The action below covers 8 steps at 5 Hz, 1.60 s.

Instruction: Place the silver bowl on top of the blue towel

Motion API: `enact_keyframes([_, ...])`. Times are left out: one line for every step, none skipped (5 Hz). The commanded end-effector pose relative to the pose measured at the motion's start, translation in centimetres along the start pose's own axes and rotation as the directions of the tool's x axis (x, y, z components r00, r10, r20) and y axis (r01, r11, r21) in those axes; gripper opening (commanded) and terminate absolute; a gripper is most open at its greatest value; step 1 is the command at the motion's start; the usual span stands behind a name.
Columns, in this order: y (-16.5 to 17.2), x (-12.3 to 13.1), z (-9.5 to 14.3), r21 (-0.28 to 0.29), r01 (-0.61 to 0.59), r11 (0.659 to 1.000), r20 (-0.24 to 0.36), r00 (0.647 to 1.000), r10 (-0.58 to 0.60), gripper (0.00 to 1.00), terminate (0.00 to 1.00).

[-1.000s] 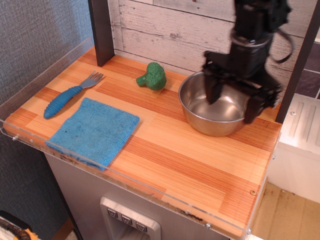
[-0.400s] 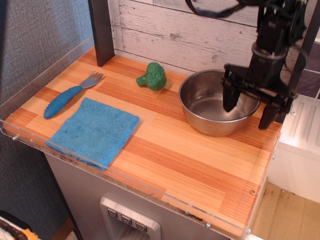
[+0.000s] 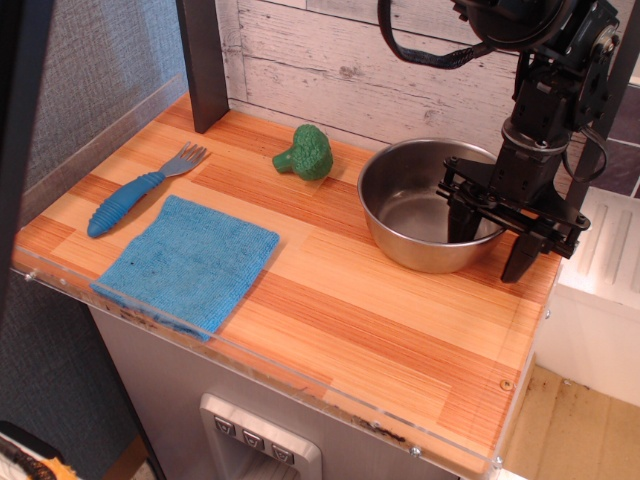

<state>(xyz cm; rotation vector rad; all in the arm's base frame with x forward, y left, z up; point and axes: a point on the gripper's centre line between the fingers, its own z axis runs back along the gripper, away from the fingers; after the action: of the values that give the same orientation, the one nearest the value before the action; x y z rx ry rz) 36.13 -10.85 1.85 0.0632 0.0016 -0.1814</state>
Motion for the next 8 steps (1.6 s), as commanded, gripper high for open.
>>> enact_keyframes([-0.2, -0.1, 2.6, -0.001, 0.025, 1.000, 0.073, 0.997, -0.025, 0.00, 0.00])
enact_keyframes([0.1, -0.2, 3.2, -0.019, 0.070, 0.997, 0.078, 0.995, -0.068, 0.00, 0.00])
enact_keyframes([1.1, -0.8, 4.9, -0.058, 0.065, 0.996, 0.118, 0.991, -0.058, 0.00, 0.00])
enact_keyframes([3.1, -2.6, 9.6, -0.123, 0.068, 0.990, 0.206, 0.978, -0.042, 0.00, 0.00])
enact_keyframes([6.3, -6.0, 13.4, -0.159, 0.028, 0.987, 0.244, 0.970, 0.012, 0.00, 0.00])
enact_keyframes([9.9, -10.4, 14.8, -0.098, -0.034, 0.995, 0.216, 0.975, 0.055, 0.00, 0.00])
enact_keyframes([12.3, -13.8, 12.9, 0.012, -0.069, 0.998, 0.155, 0.986, 0.066, 0.00, 0.00])
enact_keyframes([13.4, -15.1, 10.4, 0.089, -0.074, 0.993, 0.099, 0.993, 0.065, 0.00, 0.00])
